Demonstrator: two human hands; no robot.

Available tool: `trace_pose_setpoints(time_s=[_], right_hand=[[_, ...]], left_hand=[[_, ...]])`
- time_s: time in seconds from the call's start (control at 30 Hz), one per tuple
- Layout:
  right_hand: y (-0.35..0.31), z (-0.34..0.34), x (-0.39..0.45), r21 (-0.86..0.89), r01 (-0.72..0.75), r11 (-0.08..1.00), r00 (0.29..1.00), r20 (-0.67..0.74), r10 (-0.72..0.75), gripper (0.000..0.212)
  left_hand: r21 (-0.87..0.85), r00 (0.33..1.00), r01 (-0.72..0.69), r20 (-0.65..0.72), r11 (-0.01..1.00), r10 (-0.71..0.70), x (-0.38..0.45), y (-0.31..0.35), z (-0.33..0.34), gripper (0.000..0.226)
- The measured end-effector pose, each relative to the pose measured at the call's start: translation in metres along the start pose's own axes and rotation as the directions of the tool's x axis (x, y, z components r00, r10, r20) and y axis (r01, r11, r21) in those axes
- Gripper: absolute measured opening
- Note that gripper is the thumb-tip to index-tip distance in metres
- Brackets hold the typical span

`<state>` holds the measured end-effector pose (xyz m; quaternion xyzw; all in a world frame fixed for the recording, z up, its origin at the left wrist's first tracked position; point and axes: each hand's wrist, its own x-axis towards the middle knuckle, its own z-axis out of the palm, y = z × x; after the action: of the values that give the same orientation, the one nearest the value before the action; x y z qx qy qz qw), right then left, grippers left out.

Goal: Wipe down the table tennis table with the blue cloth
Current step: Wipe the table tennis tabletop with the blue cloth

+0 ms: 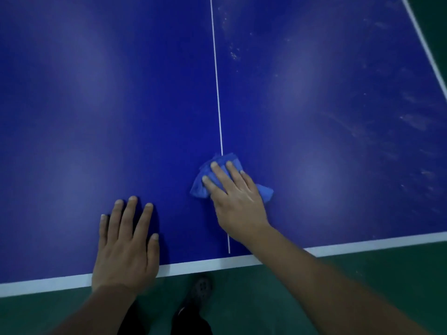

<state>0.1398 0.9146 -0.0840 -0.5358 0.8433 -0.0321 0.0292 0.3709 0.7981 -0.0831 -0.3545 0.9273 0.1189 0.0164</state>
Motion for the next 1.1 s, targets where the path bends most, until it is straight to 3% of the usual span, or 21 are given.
trace_pose_setpoints(time_s=[0.03,0.07,0.13,0.17,0.23,0.27,0.3,0.33,0.4,0.47,0.53,0.6,0.67,0.7,0.77,0.83,0.87,0.93,1.0,1.07,1.1], right_hand=[[0.016,-0.003,-0.01,0.015,0.039,0.999,0.999,0.002,-0.039,0.048],[0.045,-0.006,-0.018,-0.013,-0.015,1.0,1.0,-0.013,0.015,0.048],[0.117,-0.016,-0.035,-0.105,-0.311,0.945,0.949,-0.082,0.303,0.051],[0.153,-0.022,-0.045,-0.112,-0.491,0.864,0.87,-0.112,0.48,0.053],[0.198,-0.034,-0.063,-0.032,-0.766,0.642,0.641,-0.115,0.759,0.052],[0.202,-0.036,-0.063,0.017,-0.841,0.54,0.535,-0.12,0.837,0.05],[0.195,-0.034,-0.057,0.05,-0.873,0.485,0.476,-0.134,0.869,0.048],[0.179,-0.031,-0.046,0.056,-0.868,0.494,0.483,-0.144,0.864,0.048],[0.127,-0.024,-0.017,0.02,-0.748,0.664,0.651,-0.171,0.739,0.048],[0.061,-0.01,0.003,-0.043,-0.445,0.894,0.889,-0.14,0.436,0.049],[0.017,-0.001,-0.001,-0.038,-0.116,0.992,0.992,-0.05,0.115,0.048],[0.036,-0.006,0.003,-0.048,-0.002,0.999,1.0,-0.024,0.001,0.047],[0.086,-0.012,0.012,-0.129,-0.208,0.97,0.978,-0.052,0.203,0.048],[0.114,-0.017,0.015,-0.143,-0.388,0.911,0.922,-0.071,0.381,0.049],[0.158,-0.029,0.016,-0.018,-0.671,0.741,0.741,-0.057,0.669,0.049],[0.161,-0.033,0.023,0.104,-0.8,0.591,0.588,-0.054,0.807,0.049],[0.148,-0.03,0.03,0.089,-0.808,0.583,0.577,-0.083,0.812,0.049],[0.107,-0.018,0.047,0.0,-0.672,0.74,0.733,-0.142,0.665,0.051],[0.07,-0.006,0.058,-0.049,-0.379,0.924,0.923,-0.096,0.373,0.049],[0.073,-0.001,0.061,-0.042,-0.176,0.984,0.983,-0.061,0.173,0.044],[0.087,-0.004,0.063,-0.037,-0.194,0.98,0.979,-0.069,0.191,0.043]], left_hand=[[-0.002,1.0,-0.003,-0.008,1.0,0.003,0.0,0.0,0.001,0.063],[-0.002,1.0,-0.004,-0.016,1.0,0.004,0.0,0.0,0.001,0.063],[-0.001,1.0,-0.004,-0.02,1.0,0.004,0.0,-0.001,0.001,0.062],[0.003,1.0,-0.004,-0.02,1.0,0.004,0.0,-0.001,0.002,0.062],[0.018,1.0,-0.004,-0.02,1.0,0.004,-0.001,-0.001,0.002,0.062],[0.024,1.0,-0.005,-0.019,1.0,0.005,-0.001,-0.001,0.003,0.062],[0.029,1.0,-0.005,-0.018,1.0,0.005,-0.002,-0.001,0.003,0.063],[0.035,1.0,-0.003,-0.016,0.999,0.003,-0.002,-0.001,0.002,0.063],[0.047,1.0,0.001,-0.003,0.999,-0.001,-0.002,0.0,0.001,0.064],[0.046,1.0,0.015,0.006,0.999,-0.016,-0.002,0.002,-0.002,0.065],[0.022,1.0,0.025,0.015,0.999,-0.025,-0.001,0.005,-0.005,0.066],[-0.042,1.0,0.026,0.015,0.999,-0.025,-0.001,0.003,-0.008,0.066],[-0.113,1.0,0.026,-0.003,0.993,-0.026,0.0,-0.001,-0.011,0.065],[-0.14,1.0,0.018,-0.021,0.99,-0.021,0.003,-0.002,-0.012,0.064],[-0.153,0.998,-0.019,-0.062,0.988,0.01,0.02,0.0,-0.016,0.063],[-0.139,0.996,-0.045,-0.087,0.989,0.033,0.051,0.005,-0.021,0.063],[-0.137,0.995,-0.047,-0.095,0.989,0.034,0.07,0.009,-0.023,0.064],[-0.133,0.994,-0.05,-0.099,0.99,0.036,0.109,0.015,-0.025,0.066],[-0.104,0.993,-0.074,-0.099,0.992,0.064,0.151,0.017,-0.024,0.065],[-0.06,0.993,-0.08,-0.093,0.995,0.075,0.191,0.018,-0.024,0.062],[-0.041,0.994,-0.072,-0.086,0.997,0.068,0.207,0.017,-0.024,0.063]])
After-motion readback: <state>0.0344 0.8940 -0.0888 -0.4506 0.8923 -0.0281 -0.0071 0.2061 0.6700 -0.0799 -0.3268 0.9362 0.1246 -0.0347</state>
